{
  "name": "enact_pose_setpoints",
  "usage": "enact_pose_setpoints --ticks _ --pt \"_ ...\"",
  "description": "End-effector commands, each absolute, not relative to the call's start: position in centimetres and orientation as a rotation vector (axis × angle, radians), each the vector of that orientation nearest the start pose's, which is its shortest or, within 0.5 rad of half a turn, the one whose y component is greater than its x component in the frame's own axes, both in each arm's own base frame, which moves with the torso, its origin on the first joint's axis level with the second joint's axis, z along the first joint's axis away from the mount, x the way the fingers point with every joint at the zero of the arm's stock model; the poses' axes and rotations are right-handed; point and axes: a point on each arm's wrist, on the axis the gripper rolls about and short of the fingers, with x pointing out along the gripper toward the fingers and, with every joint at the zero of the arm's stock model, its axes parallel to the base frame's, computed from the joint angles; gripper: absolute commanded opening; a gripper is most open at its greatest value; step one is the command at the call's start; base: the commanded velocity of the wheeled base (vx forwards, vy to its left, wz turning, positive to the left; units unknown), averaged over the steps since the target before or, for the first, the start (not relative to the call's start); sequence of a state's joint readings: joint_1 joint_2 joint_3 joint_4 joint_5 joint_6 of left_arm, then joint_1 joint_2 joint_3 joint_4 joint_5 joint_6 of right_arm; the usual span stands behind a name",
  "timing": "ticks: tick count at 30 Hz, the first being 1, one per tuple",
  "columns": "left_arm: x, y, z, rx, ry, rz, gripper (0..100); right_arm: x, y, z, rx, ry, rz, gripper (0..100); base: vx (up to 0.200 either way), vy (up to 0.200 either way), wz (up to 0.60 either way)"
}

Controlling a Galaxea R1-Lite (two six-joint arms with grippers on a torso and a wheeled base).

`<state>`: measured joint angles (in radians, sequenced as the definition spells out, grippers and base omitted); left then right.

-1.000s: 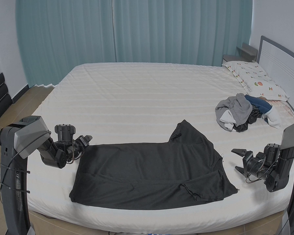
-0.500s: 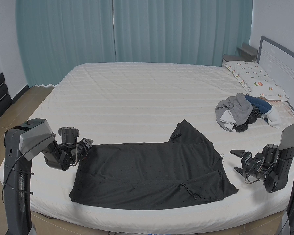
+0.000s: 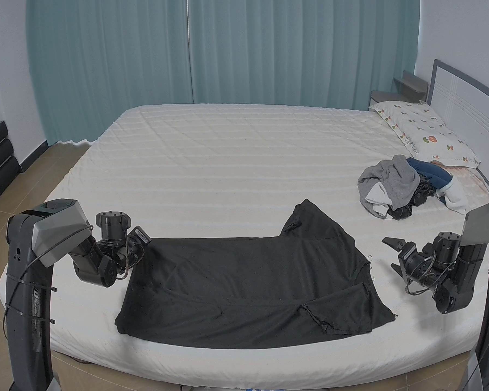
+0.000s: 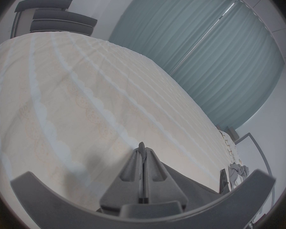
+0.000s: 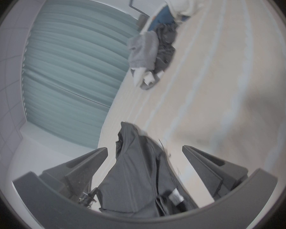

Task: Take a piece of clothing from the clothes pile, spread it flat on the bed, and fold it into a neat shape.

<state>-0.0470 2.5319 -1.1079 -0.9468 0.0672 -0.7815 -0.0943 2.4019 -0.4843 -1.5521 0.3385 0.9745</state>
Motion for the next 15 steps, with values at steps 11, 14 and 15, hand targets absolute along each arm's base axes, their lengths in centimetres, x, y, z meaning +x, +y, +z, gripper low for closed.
enact_pose_setpoints --ticks 11,14,15 --pt "42.2 -1.2 -4.1 -0.775 0.48 0.234 0 44.0 6.1 -2.1 0.717 0.466 0.069 100 0.0 0.0 0.0" --pt "42.1 -1.1 -4.2 -0.775 0.484 0.236 0 44.9 6.9 -2.1 0.682 0.496 0.08 100 0.0 0.0 0.0" --pt "42.1 -1.1 -4.3 -0.775 0.485 0.238 0 45.6 7.7 -2.1 0.66 0.517 0.092 100 0.0 0.0 0.0"
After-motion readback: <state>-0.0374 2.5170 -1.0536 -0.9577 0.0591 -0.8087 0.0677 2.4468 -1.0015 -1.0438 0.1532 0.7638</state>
